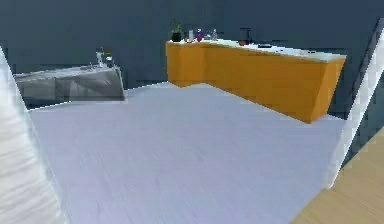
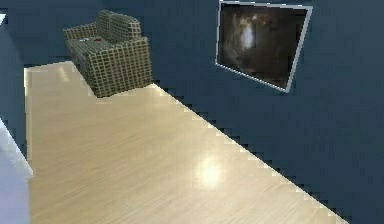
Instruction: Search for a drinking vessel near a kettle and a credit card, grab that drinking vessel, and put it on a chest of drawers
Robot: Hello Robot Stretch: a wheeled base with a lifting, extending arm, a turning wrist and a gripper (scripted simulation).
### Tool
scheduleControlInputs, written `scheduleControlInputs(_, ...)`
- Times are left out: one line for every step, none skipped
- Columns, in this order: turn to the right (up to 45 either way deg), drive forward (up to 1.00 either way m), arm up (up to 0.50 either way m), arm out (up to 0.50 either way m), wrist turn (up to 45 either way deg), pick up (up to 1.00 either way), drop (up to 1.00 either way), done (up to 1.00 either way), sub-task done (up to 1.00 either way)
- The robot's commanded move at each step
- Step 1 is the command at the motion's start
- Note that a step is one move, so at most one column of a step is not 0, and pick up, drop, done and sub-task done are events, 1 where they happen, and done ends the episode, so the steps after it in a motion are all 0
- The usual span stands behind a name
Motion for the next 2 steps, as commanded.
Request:
scheduleControlInputs(45.0,0.0,0.0,0.0,0.0,0.0,0.0,0.0,0.0)
scheduleControlInputs(45.0,0.0,0.0,0.0,0.0,0.0,0.0,0.0,0.0)
